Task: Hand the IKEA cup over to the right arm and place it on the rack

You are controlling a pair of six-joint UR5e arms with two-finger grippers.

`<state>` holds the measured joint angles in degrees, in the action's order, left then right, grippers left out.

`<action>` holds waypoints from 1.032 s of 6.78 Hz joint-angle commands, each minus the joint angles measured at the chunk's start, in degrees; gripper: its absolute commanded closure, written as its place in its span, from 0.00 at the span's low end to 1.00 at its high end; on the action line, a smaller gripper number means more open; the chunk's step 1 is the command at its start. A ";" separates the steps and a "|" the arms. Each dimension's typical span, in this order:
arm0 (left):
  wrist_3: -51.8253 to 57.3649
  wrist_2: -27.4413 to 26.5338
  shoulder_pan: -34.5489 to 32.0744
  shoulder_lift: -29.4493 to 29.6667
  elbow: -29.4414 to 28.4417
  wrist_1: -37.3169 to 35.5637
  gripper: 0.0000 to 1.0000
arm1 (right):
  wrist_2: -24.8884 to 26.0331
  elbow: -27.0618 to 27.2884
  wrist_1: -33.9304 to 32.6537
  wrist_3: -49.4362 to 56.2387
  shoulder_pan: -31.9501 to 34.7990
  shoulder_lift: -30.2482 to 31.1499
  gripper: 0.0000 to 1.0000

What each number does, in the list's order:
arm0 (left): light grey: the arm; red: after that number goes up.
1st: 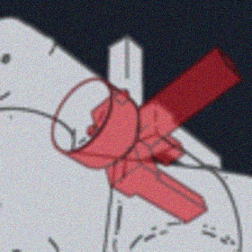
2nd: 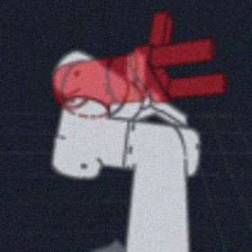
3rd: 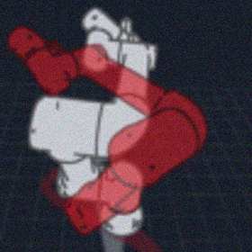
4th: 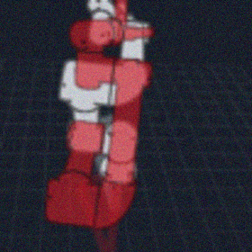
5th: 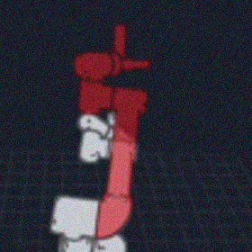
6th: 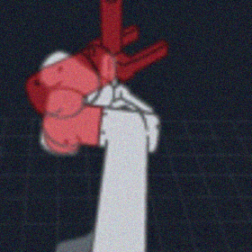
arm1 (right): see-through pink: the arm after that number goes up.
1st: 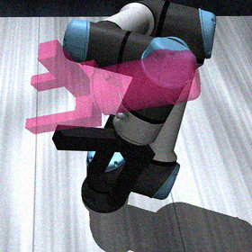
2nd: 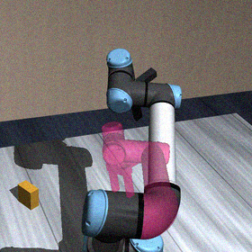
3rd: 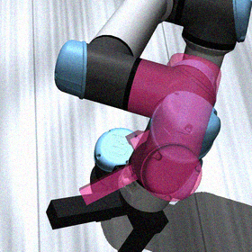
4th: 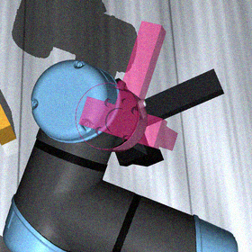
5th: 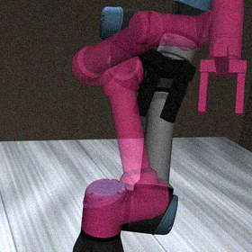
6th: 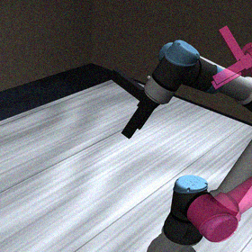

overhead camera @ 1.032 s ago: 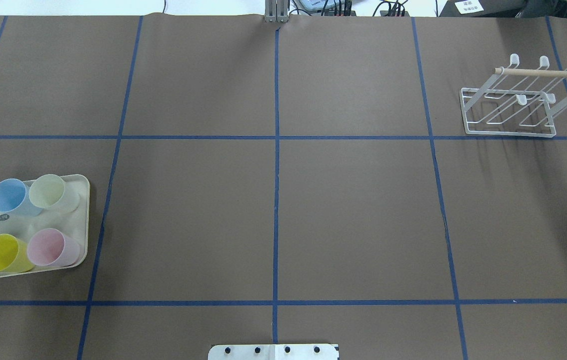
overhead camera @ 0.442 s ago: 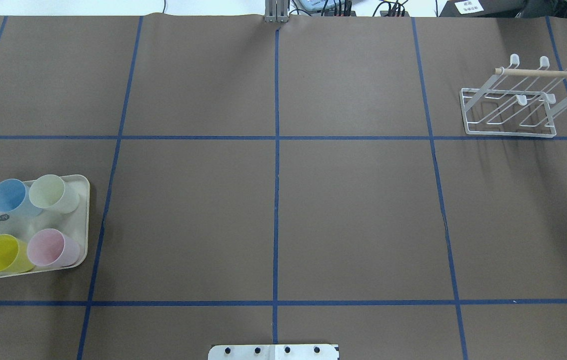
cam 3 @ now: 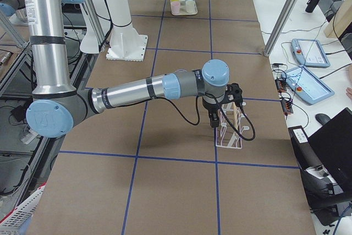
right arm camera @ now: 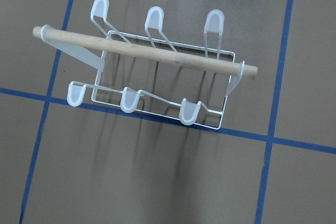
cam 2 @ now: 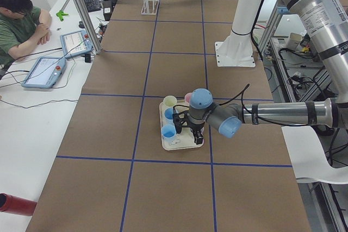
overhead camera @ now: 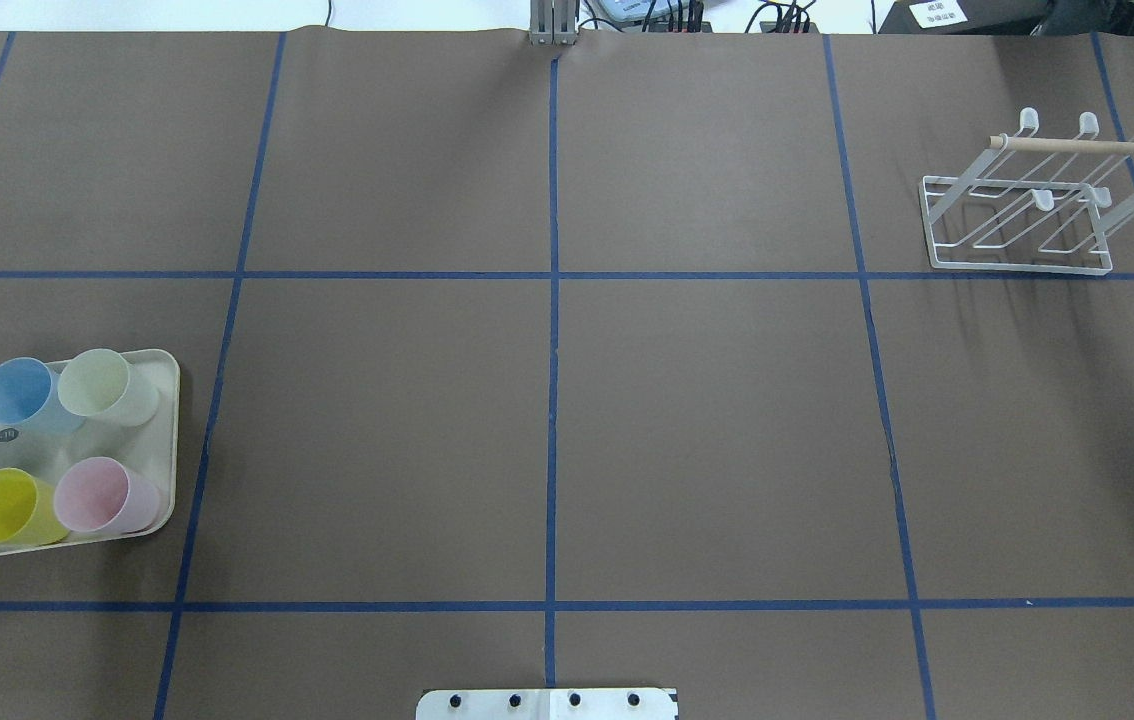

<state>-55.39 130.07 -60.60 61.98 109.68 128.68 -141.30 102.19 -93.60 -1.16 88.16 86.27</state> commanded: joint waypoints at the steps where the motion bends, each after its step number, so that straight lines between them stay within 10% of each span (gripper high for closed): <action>1: -0.59 -0.43 4.07 0.68 -0.52 0.26 0.02 | -0.12 0.02 0.00 -0.50 0.00 -0.05 0.00; 7: -0.50 -0.17 6.81 1.04 -1.75 0.17 0.30 | -0.29 -0.06 -0.09 -0.59 0.00 -0.05 0.00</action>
<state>-55.90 129.87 -54.34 62.98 108.06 128.85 -141.59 102.21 -93.69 -1.69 88.16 86.22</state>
